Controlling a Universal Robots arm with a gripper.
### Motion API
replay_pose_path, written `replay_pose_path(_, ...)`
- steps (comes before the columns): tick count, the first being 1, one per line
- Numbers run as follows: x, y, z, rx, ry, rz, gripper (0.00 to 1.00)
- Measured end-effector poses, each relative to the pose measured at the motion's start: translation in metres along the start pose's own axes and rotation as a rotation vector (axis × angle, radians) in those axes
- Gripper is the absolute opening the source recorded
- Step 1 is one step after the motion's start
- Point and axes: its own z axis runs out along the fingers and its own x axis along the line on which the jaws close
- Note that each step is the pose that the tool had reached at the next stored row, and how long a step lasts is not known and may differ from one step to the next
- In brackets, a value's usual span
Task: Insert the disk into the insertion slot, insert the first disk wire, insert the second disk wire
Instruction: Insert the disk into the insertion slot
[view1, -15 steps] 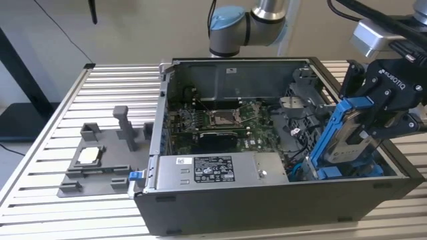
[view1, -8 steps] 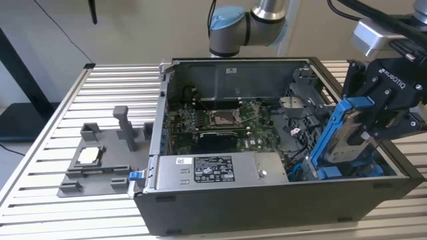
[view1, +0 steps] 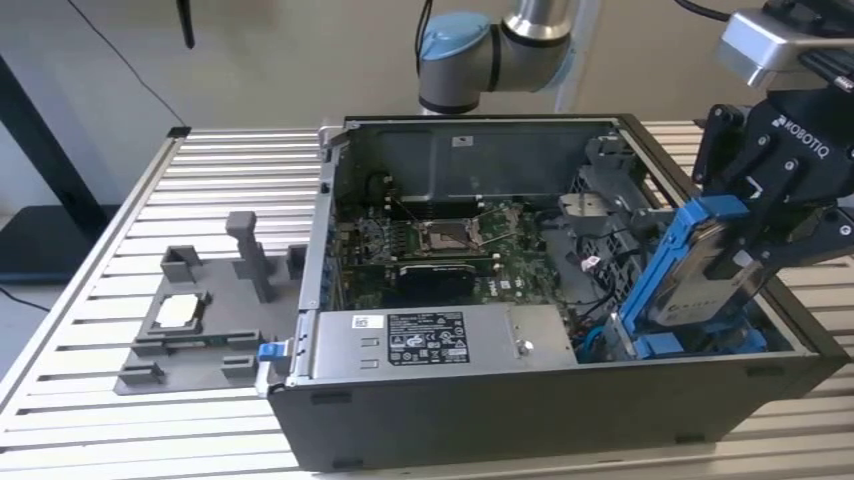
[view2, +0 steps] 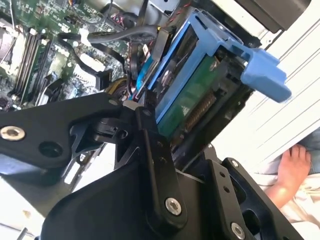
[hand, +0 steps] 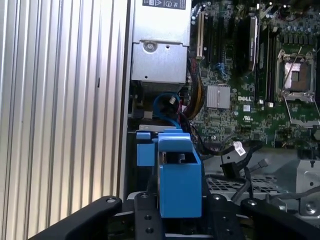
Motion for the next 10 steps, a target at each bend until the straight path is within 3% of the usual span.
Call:
replay_pose_path(4,-0.0001,0.0000,-0.0001,0.0000,0.0001,0.001,0.41)
replay_pose_path(6,-0.0002,0.0001,-0.0001,0.0000,0.0003,0.001,0.33)
replay_pose_path(10,-0.0002,0.0000,-0.0001,0.0001,0.0001,0.001,0.32)
